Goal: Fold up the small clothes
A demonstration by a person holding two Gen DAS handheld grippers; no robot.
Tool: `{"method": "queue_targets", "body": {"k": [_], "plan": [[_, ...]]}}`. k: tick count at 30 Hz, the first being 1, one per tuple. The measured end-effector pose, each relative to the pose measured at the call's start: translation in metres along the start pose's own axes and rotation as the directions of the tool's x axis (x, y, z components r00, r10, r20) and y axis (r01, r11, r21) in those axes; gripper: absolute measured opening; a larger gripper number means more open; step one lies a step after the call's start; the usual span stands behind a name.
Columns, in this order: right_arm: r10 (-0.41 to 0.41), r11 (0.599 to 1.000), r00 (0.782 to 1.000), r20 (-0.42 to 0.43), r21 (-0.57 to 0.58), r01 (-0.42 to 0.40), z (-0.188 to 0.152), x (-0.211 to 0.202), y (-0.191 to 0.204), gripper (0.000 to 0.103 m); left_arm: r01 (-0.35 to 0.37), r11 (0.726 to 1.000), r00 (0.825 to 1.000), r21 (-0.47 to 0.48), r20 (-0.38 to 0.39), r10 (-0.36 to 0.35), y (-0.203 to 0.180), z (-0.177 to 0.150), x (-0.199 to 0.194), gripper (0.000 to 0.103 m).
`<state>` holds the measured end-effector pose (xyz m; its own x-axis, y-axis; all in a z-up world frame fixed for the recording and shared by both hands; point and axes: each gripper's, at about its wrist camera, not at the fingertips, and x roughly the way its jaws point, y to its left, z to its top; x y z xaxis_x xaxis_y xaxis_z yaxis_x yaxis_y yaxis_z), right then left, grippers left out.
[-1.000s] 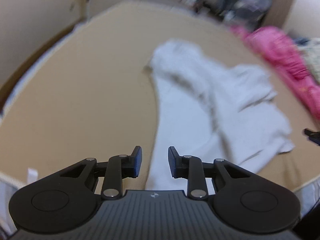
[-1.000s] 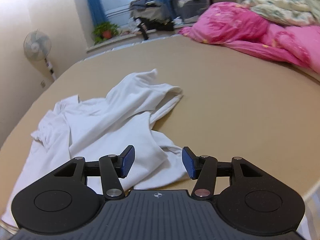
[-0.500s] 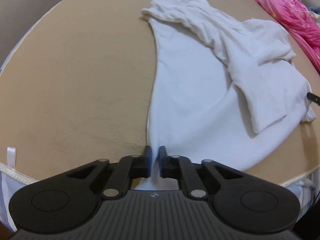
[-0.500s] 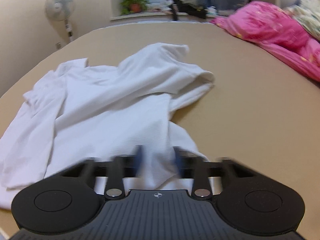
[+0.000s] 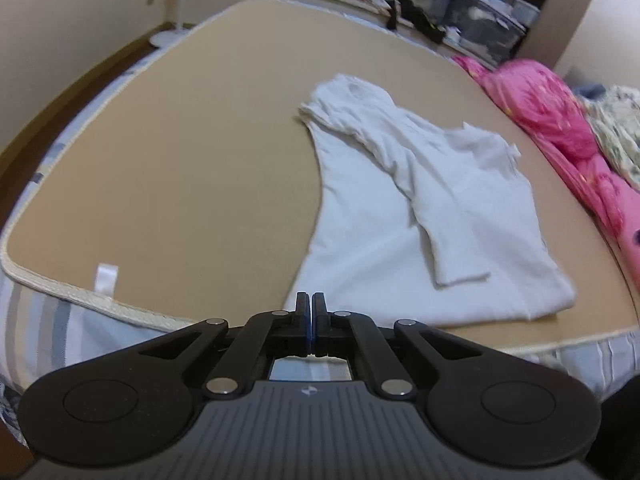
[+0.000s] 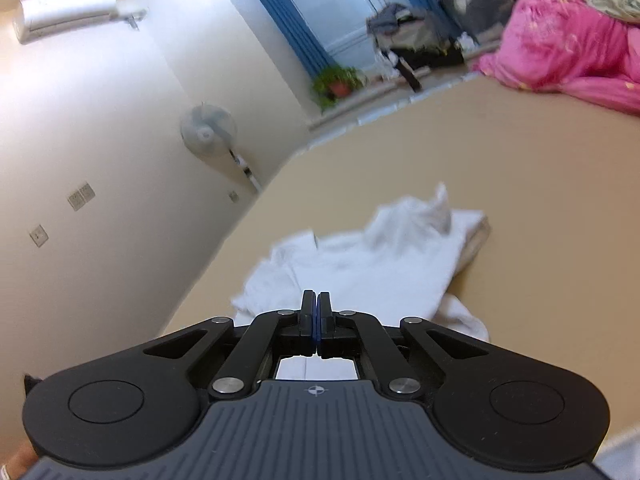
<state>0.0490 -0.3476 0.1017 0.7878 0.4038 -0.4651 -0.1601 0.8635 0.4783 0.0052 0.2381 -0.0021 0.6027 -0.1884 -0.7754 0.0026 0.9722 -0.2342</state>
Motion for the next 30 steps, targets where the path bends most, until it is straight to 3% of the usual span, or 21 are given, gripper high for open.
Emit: {"method": "queue_targets", "body": {"k": [3, 4, 5, 7, 8, 11, 15, 16, 17, 18, 19, 21, 23, 25, 26, 28, 29, 30], "plan": [[-0.223, 0.964, 0.974, -0.05, -0.161, 0.212, -0.021, 0.021, -0.007, 0.005, -0.024, 1.0, 0.999, -0.009, -0.041, 0.024, -0.006, 0.01, 0.023, 0.007], [-0.25, 0.958, 0.966, -0.063, -0.164, 0.237, -0.027, 0.029, -0.012, 0.011, -0.015, 1.0, 0.998, -0.014, -0.053, 0.014, -0.01, 0.014, 0.031, 0.019], [-0.249, 0.96, 0.965, -0.082, -0.15, 0.235, -0.034, 0.039, -0.018, 0.03, -0.011, 1.0, 0.998, -0.015, -0.064, 0.01, -0.009, 0.023, 0.042, 0.035], [-0.228, 0.971, 0.965, -0.128, -0.105, 0.215, -0.045, 0.06, -0.032, 0.053, -0.037, 0.999, 0.997, 0.009, -0.073, 0.037, -0.01, 0.03, 0.063, 0.042], [-0.228, 0.973, 0.964, -0.14, -0.081, 0.218, -0.051, 0.07, -0.038, 0.055, -0.056, 0.998, 0.995, 0.024, -0.084, 0.057, -0.013, 0.031, 0.073, 0.042], [-0.247, 0.969, 0.941, -0.231, -0.061, 0.239, -0.066, 0.102, -0.046, 0.055, -0.086, 0.996, 0.986, 0.019, -0.145, 0.088, -0.009, 0.029, 0.101, 0.042], [-0.258, 0.961, 0.919, -0.297, -0.177, 0.213, -0.085, 0.124, -0.032, 0.054, -0.094, 0.995, 0.979, 0.043, -0.175, 0.1, -0.01, 0.03, 0.116, 0.041], [-0.268, 0.954, 0.915, -0.301, -0.212, 0.21, -0.089, 0.125, -0.029, 0.053, -0.099, 0.994, 0.978, 0.054, -0.18, 0.107, -0.011, 0.029, 0.118, 0.032], [-0.269, 0.951, 0.913, -0.306, -0.233, 0.202, -0.091, 0.128, -0.028, 0.045, -0.106, 0.992, 0.975, 0.066, -0.187, 0.117, -0.013, 0.028, 0.12, 0.009], [-0.262, 0.951, 0.913, -0.314, -0.245, 0.189, -0.094, 0.129, -0.026, 0.038, -0.107, 0.991, 0.973, 0.08, -0.195, 0.121, -0.014, 0.027, 0.121, 0.006], [-0.254, 0.951, 0.913, -0.318, -0.253, 0.177, -0.095, 0.129, -0.025, 0.012, -0.106, 0.99, 0.975, 0.088, -0.188, 0.121, -0.016, 0.027, 0.119, 0.006], [-0.216, 0.959, 0.926, -0.309, -0.245, 0.142, -0.094, 0.123, -0.022, 0.006, -0.101, 0.989, 0.984, 0.11, -0.138, 0.116, -0.02, 0.029, 0.106, 0.005], [-0.169, 0.968, 0.953, -0.251, -0.224, 0.113, -0.083, 0.107, -0.018, 0.005, -0.044, 0.996, 0.997, 0.081, -0.066, 0.049, -0.017, 0.034, 0.077, 0.005], [-0.034, 0.994, 0.989, -0.147, -0.11, 0.017, -0.062, 0.071, -0.018, 0.003, 0.072, 0.997, 0.997, 0.021, 0.027, -0.072, -0.005, 0.036, 0.039, 0.005], [0.047, 0.997, 0.996, -0.078, -0.056, -0.052, -0.052, 0.05, -0.018, 0.003, 0.109, 0.994, 0.992, 0.002, 0.07, -0.109, 0.001, 0.035, 0.023, 0.005], [0.177, 0.983, 0.982, 0.06, 0.029, -0.179, -0.037, 0.01, -0.023, 0.003, 0.123, 0.992, 0.988, -0.026, 0.1, -0.12, 0.014, 0.029, 0.004, 0.005], [0.202, 0.976, 0.975, 0.097, 0.061, -0.208, -0.034, 0.0, -0.028, 0.003, 0.116, 0.992, 0.99, -0.047, 0.084, -0.111, 0.019, 0.027, 0.004, 0.005], [0.177, 0.977, 0.981, 0.077, 0.106, -0.185, -0.036, 0.0, -0.038, 0.003, 0.105, 0.993, 0.993, -0.052, 0.059, -0.102, 0.021, 0.026, 0.008, 0.005]]}}
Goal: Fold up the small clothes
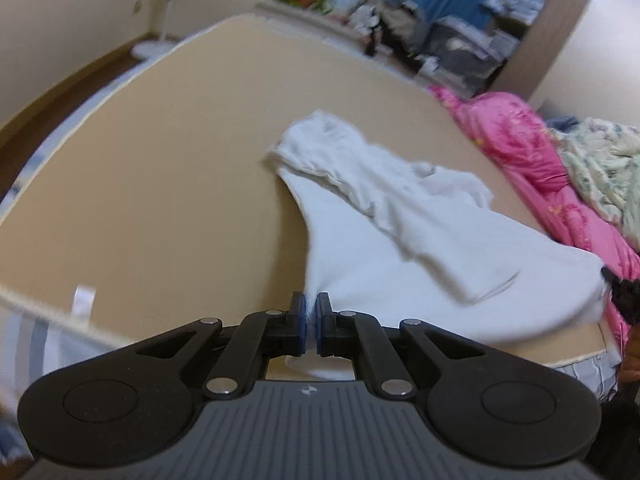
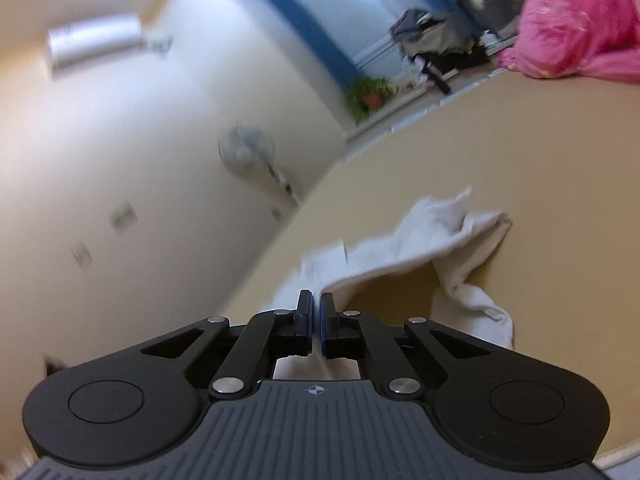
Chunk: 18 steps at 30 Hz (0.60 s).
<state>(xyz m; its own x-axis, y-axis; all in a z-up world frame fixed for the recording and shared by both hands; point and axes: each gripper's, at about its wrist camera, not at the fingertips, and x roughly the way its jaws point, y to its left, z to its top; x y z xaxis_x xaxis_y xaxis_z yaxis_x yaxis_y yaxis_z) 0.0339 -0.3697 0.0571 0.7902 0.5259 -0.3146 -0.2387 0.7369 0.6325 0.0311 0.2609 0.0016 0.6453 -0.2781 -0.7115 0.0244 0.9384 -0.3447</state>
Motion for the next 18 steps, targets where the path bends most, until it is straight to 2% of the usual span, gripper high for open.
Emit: {"method": "queue_targets", "body": {"k": [1, 3, 5, 6, 7, 9, 11, 12, 15, 17, 18], "plan": [[0.0, 1.0, 1.0, 0.0, 0.0, 0.0, 0.0, 0.0, 0.0, 0.003, -0.01, 1.0, 0.999, 0.009, -0.034, 0.011, 0.0, 0.001, 0.008, 0.006], [-0.097, 0.995, 0.986, -0.133, -0.016, 0.096, -0.009, 0.02, -0.012, 0.003, -0.037, 0.999, 0.995, 0.024, -0.095, 0.039, -0.003, 0.003, 0.025, 0.007], [-0.218, 0.975, 0.932, -0.29, -0.025, 0.22, -0.024, 0.045, -0.025, 0.007, -0.078, 0.996, 0.991, 0.05, -0.101, 0.083, -0.01, 0.006, 0.037, 0.007], [-0.273, 0.961, 0.905, -0.326, -0.051, 0.271, -0.031, 0.053, -0.029, 0.007, -0.077, 0.995, 0.991, 0.058, -0.101, 0.082, -0.013, 0.009, 0.04, 0.008], [-0.302, 0.953, 0.892, -0.338, -0.075, 0.294, -0.034, 0.058, -0.03, 0.007, -0.068, 0.995, 0.992, 0.068, -0.102, 0.075, -0.017, 0.01, 0.045, 0.013], [-0.338, 0.941, 0.885, -0.32, -0.107, 0.32, -0.034, 0.059, -0.028, 0.01, -0.063, 0.994, 0.992, 0.087, -0.102, 0.072, -0.025, 0.008, 0.056, 0.018], [-0.371, 0.928, 0.887, -0.275, -0.094, 0.36, -0.03, 0.057, -0.032, 0.021, -0.11, 0.988, 0.981, 0.107, -0.146, 0.125, -0.034, 0.007, 0.078, 0.02], [-0.406, 0.914, 0.881, -0.244, -0.087, 0.397, -0.027, 0.056, -0.035, 0.023, -0.118, 0.985, 0.98, 0.125, -0.144, 0.135, -0.04, 0.004, 0.081, 0.02], [-0.496, 0.868, 0.843, -0.207, -0.096, 0.487, -0.027, 0.063, -0.043, 0.029, -0.13, 0.973, 0.977, 0.193, -0.142, 0.159, -0.062, 0.006, 0.103, 0.023], [-0.522, 0.853, 0.83, -0.199, -0.105, 0.511, -0.025, 0.078, -0.048, 0.041, -0.129, 0.969, 0.976, 0.209, -0.146, 0.161, -0.069, 0.004, 0.114, 0.024], [-0.532, 0.846, 0.823, -0.2, -0.108, 0.522, -0.024, 0.083, -0.053, 0.043, -0.127, 0.969, 0.977, 0.212, -0.145, 0.159, -0.074, 0.004, 0.119, 0.024]]}}
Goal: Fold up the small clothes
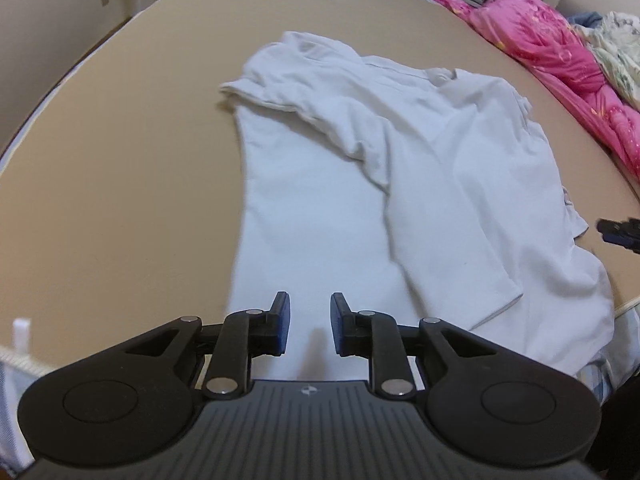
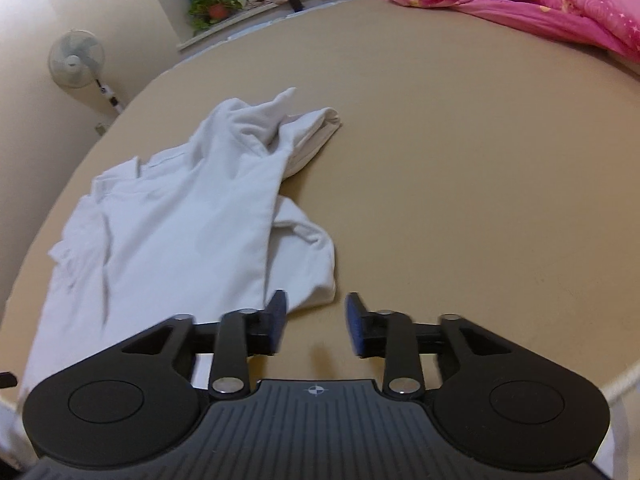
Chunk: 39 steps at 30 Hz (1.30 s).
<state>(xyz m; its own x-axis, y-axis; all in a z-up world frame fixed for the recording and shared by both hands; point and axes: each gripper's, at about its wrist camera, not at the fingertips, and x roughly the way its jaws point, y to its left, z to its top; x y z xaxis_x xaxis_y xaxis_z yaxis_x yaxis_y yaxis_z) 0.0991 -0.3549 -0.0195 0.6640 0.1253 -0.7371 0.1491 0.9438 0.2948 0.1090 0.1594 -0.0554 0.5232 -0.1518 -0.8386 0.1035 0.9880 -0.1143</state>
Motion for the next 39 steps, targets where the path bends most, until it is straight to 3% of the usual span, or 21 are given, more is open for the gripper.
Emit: {"method": "queue_targets", "body": {"k": [5, 6, 7, 8, 10, 13, 16, 18, 22, 23, 25, 26, 27, 28, 29, 30, 32, 35, 37, 39], "plan": [[-0.056, 0.998, 0.998, -0.029, 0.013, 0.056, 0.011, 0.043, -0.001, 0.042, 0.011, 1.0, 1.0, -0.005, 0.026, -0.011, -0.025, 0.011, 0.014, 0.029], [-0.057, 0.998, 0.997, -0.052, -0.001, 0.057, 0.014, 0.054, 0.0, 0.036, 0.007, 1.0, 0.999, -0.001, 0.032, -0.007, -0.03, 0.014, 0.018, 0.029], [-0.067, 0.997, 0.996, -0.066, -0.045, 0.064, 0.013, 0.061, 0.005, 0.016, 0.0, 1.0, 0.999, 0.005, 0.036, 0.0, -0.034, 0.015, 0.019, 0.029], [-0.089, 0.99, 0.994, -0.06, -0.116, 0.082, 0.012, 0.066, 0.013, 0.008, -0.012, 1.0, 0.999, 0.012, 0.042, 0.012, -0.038, 0.017, 0.023, 0.029], [-0.103, 0.964, 0.994, -0.031, -0.249, 0.092, 0.012, 0.065, 0.027, 0.007, -0.033, 0.999, 0.998, 0.02, 0.051, 0.032, -0.043, 0.02, 0.028, 0.029], [-0.075, 0.959, 0.997, 0.021, -0.274, 0.078, 0.028, 0.056, 0.018, 0.007, -0.051, 0.999, 0.997, 0.014, 0.06, 0.05, -0.045, 0.025, 0.036, 0.029], [-0.185, 0.934, 0.976, 0.115, -0.288, 0.211, 0.054, 0.046, -0.012, 0.006, -0.077, 0.997, 0.996, 0.017, 0.041, 0.076, -0.047, 0.028, 0.05, 0.029], [-0.221, 0.93, 0.962, 0.159, -0.264, 0.257, 0.071, 0.042, -0.042, 0.006, -0.1, 0.995, 0.995, 0.031, 0.005, 0.1, -0.048, 0.028, 0.063, 0.03], [-0.408, 0.852, 0.868, 0.284, -0.223, 0.474, 0.101, 0.039, -0.105, 0.006, -0.122, 0.989, 0.993, 0.08, 0.016, 0.121, -0.053, 0.029, 0.071, 0.032], [-0.459, 0.825, 0.83, 0.316, -0.196, 0.531, 0.11, 0.037, -0.123, 0.006, -0.123, 0.989, 0.992, 0.082, 0.016, 0.122, -0.053, 0.029, 0.073, 0.032], [-0.572, 0.736, 0.717, 0.4, -0.136, 0.663, 0.124, 0.036, -0.151, 0.006, -0.124, 0.989, 0.992, 0.08, 0.019, 0.122, -0.053, 0.031, 0.075, 0.032], [-0.632, 0.679, 0.637, 0.442, -0.08, 0.73, 0.132, 0.031, -0.168, 0.006, -0.125, 0.989, 0.992, 0.081, 0.021, 0.124, -0.053, 0.031, 0.076, 0.033], [-0.716, 0.588, 0.498, 0.488, 0.039, 0.808, 0.142, 0.02, -0.2, 0.006, -0.129, 0.988, 0.992, 0.087, 0.023, 0.128, -0.054, 0.031, 0.077, 0.033], [-0.716, 0.588, 0.498, 0.488, 0.039, 0.808, 0.142, 0.02, -0.2, 0.007, -0.134, 0.987, 0.991, 0.093, 0.027, 0.132, -0.056, 0.031, 0.078, 0.033], [-0.74, 0.562, 0.461, 0.489, 0.075, 0.823, 0.144, 0.018, -0.216, 0.007, -0.138, 0.985, 0.99, 0.102, 0.031, 0.136, -0.057, 0.029, 0.078, 0.033], [-0.752, 0.564, 0.466, 0.467, 0.09, 0.821, 0.145, 0.019, -0.232, 0.008, -0.144, 0.983, 0.989, 0.113, 0.035, 0.141, -0.059, 0.029, 0.078, 0.033], [-0.737, 0.648, 0.579, 0.348, 0.118, 0.753, 0.143, 0.026, -0.265, 0.013, -0.147, 0.981, 0.989, 0.123, 0.038, 0.144, -0.06, 0.027, 0.077, 0.033], [-0.686, 0.719, 0.699, 0.201, 0.335, 0.609, 0.128, 0.021, -0.303, 0.017, -0.138, 0.984, 0.99, 0.112, 0.036, 0.135, -0.058, 0.03, 0.079, 0.033], [-0.636, 0.725, 0.75, 0.181, 0.472, 0.501, 0.117, 0.01, -0.316, 0.021, -0.133, 0.986, 0.991, 0.103, 0.034, 0.13, -0.057, 0.031, 0.08, 0.033], [-0.612, 0.695, 0.767, 0.193, 0.595, 0.404, 0.103, -0.005, -0.325, 0.023, -0.134, 0.985, 0.991, 0.106, 0.035, 0.131, -0.057, 0.031, 0.08, 0.033]]}}
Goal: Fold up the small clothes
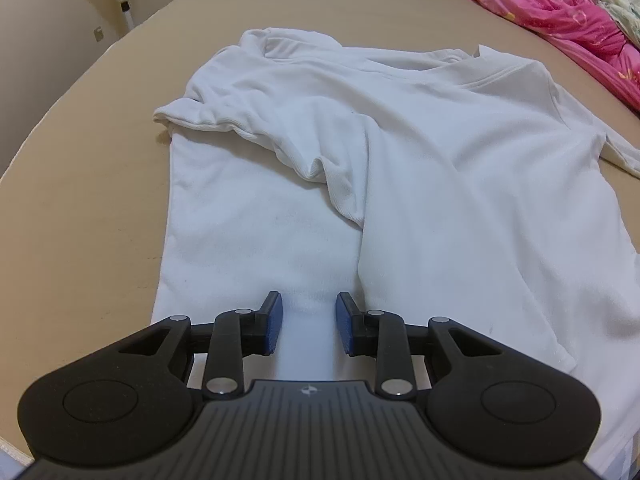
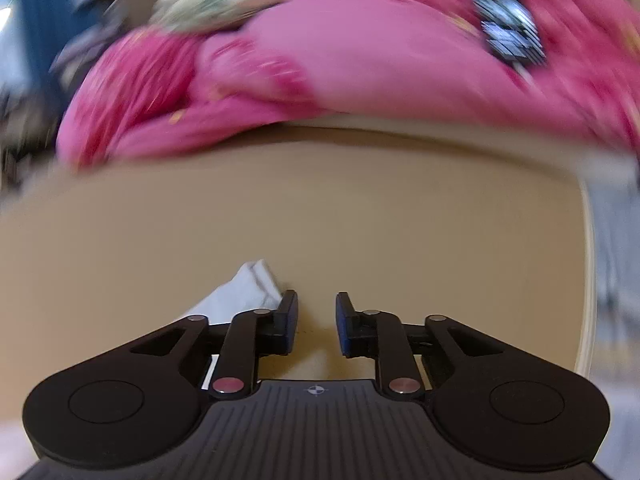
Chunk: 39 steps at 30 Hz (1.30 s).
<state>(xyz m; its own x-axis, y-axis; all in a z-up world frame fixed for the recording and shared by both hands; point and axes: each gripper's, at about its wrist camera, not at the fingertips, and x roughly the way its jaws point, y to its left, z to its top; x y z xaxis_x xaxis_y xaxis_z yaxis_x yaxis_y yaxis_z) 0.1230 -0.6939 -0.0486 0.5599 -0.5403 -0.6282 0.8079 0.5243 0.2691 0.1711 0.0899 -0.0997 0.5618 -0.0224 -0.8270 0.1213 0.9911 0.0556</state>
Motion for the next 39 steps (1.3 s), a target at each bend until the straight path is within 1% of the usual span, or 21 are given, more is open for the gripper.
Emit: {"method": "queue_targets", "body": {"k": [3, 4, 7, 11, 12, 13, 14, 16, 18, 21, 22, 23, 27, 28, 29, 30, 33, 35, 36, 37, 39], "plan": [[0.093, 0.973, 0.996, -0.014, 0.212, -0.088, -0.009, -0.005, -0.017, 0.025, 0.003, 1.0, 1.0, 0.001, 0.0, -0.003, 0.001, 0.0, 0.0, 0.033], [0.133, 0.956, 0.991, -0.035, 0.269, -0.119, -0.013, -0.004, -0.025, 0.03, 0.004, 1.0, 1.0, 0.0, 0.0, -0.004, 0.001, 0.0, 0.001, 0.033], [0.26, 0.91, 0.96, -0.101, 0.357, -0.209, -0.029, 0.01, -0.019, 0.035, 0.007, 1.0, 1.0, -0.006, 0.0, -0.007, 0.001, 0.001, 0.0, 0.033], [0.214, 0.937, 0.971, -0.111, 0.305, -0.171, -0.038, 0.025, 0.004, 0.035, 0.004, 1.0, 1.0, -0.006, 0.002, -0.004, 0.0, 0.0, -0.001, 0.033], [0.198, 0.942, 0.975, -0.103, 0.294, -0.16, -0.039, 0.028, 0.01, 0.03, 0.003, 1.0, 1.0, -0.005, 0.003, -0.003, 0.0, 0.0, 0.0, 0.033], [0.19, 0.945, 0.978, -0.091, 0.287, -0.157, -0.031, 0.036, 0.015, 0.013, 0.003, 1.0, 1.0, -0.004, 0.004, -0.003, -0.001, -0.001, 0.0, 0.033], [0.209, 0.941, 0.974, -0.085, 0.287, -0.177, -0.03, 0.039, 0.021, 0.006, 0.003, 1.0, 1.0, -0.004, 0.004, -0.003, -0.001, 0.0, -0.001, 0.033], [0.224, 0.932, 0.972, -0.072, 0.307, -0.192, -0.021, 0.049, 0.028, 0.005, 0.003, 1.0, 1.0, -0.002, 0.006, -0.003, -0.001, -0.001, 0.0, 0.033], [0.158, 0.945, 0.984, -0.085, 0.301, -0.126, -0.014, 0.055, 0.035, 0.004, 0.003, 1.0, 1.0, 0.0, 0.007, -0.003, -0.001, -0.001, 0.0, 0.033], [0.094, 0.919, 0.989, -0.114, 0.391, -0.042, -0.023, 0.041, 0.026, 0.013, 0.002, 1.0, 1.0, 0.004, 0.01, -0.002, -0.002, 0.001, 0.001, 0.033], [0.086, 0.913, 0.989, -0.119, 0.408, -0.03, -0.026, 0.036, 0.023, 0.031, 0.002, 1.0, 1.0, 0.002, 0.011, -0.002, -0.002, 0.002, 0.002, 0.033], [0.091, 0.915, 0.988, -0.128, 0.402, -0.032, -0.026, 0.037, 0.024, 0.04, 0.002, 1.0, 1.0, 0.001, 0.012, -0.002, -0.002, 0.002, 0.002, 0.033], [0.094, 0.944, 0.989, -0.115, 0.326, -0.052, -0.027, 0.045, 0.034, 0.041, 0.002, 1.0, 1.0, 0.004, 0.016, -0.002, -0.001, 0.0, 0.001, 0.034], [0.098, 0.949, 0.99, -0.106, 0.311, -0.06, -0.028, 0.048, 0.036, 0.034, 0.002, 1.0, 1.0, 0.005, 0.017, -0.003, -0.001, 0.0, 0.001, 0.034], [0.095, 0.953, 0.991, -0.097, 0.295, -0.063, -0.029, 0.051, 0.037, 0.01, 0.002, 1.0, 1.0, 0.004, 0.017, -0.002, -0.001, 0.0, 0.001, 0.034], [0.096, 0.959, 0.991, -0.091, 0.273, -0.068, -0.028, 0.055, 0.04, 0.006, 0.002, 1.0, 1.0, 0.004, 0.017, -0.002, -0.001, 0.0, 0.001, 0.034], [0.165, 0.96, 0.985, -0.047, 0.238, -0.15, -0.025, 0.056, 0.046, 0.005, 0.003, 1.0, 1.0, 0.003, 0.017, -0.003, -0.001, 0.0, 0.001, 0.034], [0.28, 0.935, 0.959, 0.042, 0.216, -0.282, -0.009, 0.043, 0.058, 0.005, 0.003, 1.0, 1.0, 0.001, 0.017, -0.003, -0.001, 0.0, 0.001, 0.034], [0.344, 0.911, 0.932, 0.111, 0.203, -0.36, 0.003, 0.03, 0.062, 0.005, 0.003, 1.0, 1.0, 0.0, 0.018, -0.003, -0.001, 0.0, 0.001, 0.034], [0.401, 0.882, 0.896, 0.192, 0.183, -0.434, 0.015, 0.014, 0.065, 0.004, 0.002, 1.0, 1.0, 0.001, 0.019, -0.002, -0.001, 0.0, 0.001, 0.034], [0.449, 0.846, 0.828, 0.336, 0.138, -0.515, 0.033, -0.01, 0.063, 0.004, 0.0, 1.0, 1.0, 0.003, 0.02, 0.0, -0.002, 0.0, 0.001, 0.034]]}}
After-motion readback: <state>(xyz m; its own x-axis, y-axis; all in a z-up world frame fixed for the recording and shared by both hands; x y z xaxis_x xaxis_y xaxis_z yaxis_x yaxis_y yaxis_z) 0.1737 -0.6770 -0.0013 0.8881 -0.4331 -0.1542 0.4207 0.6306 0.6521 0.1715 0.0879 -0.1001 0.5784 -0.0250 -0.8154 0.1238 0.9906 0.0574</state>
